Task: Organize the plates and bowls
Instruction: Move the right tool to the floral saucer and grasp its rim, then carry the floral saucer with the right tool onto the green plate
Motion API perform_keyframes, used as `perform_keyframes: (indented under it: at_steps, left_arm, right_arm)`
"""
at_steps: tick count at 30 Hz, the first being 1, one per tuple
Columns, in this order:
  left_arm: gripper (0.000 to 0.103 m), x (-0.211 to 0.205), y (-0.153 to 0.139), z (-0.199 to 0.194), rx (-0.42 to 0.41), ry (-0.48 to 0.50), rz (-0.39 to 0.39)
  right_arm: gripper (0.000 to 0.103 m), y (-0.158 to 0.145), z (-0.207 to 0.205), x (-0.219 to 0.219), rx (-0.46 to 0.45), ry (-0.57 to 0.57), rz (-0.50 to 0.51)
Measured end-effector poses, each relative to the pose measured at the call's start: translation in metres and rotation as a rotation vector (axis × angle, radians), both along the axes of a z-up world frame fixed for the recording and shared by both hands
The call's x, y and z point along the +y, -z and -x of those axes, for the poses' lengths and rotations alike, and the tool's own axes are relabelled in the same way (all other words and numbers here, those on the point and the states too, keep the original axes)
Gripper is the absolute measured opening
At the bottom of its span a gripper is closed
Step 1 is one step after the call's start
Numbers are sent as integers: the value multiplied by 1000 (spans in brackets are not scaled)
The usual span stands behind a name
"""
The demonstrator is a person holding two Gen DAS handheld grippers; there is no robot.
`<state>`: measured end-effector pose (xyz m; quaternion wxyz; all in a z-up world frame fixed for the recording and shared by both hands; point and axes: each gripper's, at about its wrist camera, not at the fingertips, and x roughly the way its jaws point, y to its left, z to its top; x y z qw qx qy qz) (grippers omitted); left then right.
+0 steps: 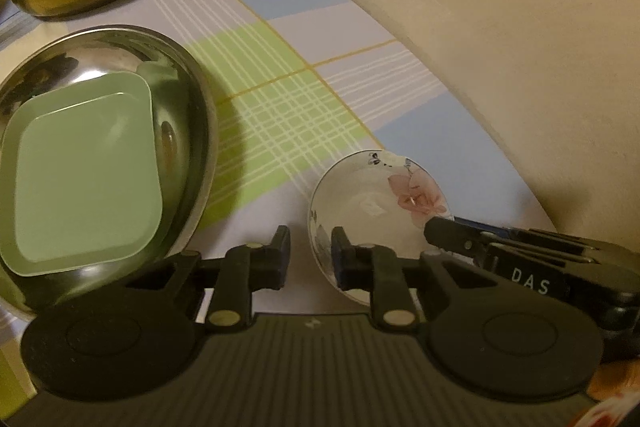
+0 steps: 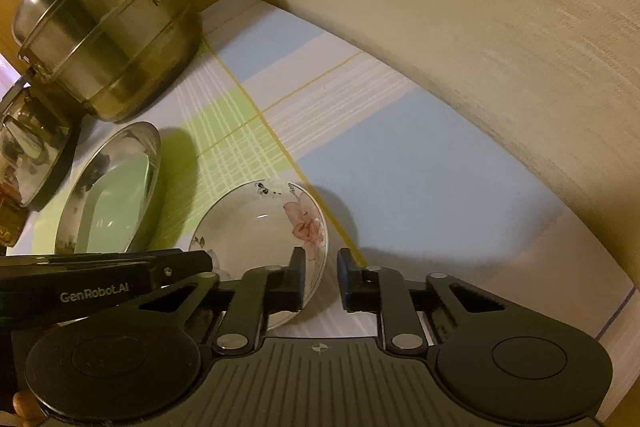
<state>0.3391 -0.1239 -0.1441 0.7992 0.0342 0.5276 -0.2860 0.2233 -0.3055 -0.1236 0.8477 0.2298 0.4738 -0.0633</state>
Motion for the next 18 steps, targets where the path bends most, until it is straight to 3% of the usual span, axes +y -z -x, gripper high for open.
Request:
perform_keyframes:
  at_steps: [5, 18]
  left_arm:
    - [9, -4, 6, -1, 17, -5, 11]
    - [8, 1, -9, 8, -13, -31, 33]
  right_arm:
    - [6, 2, -2, 0, -6, -7, -2]
    - [6, -11, -3, 1, -20, -27, 8]
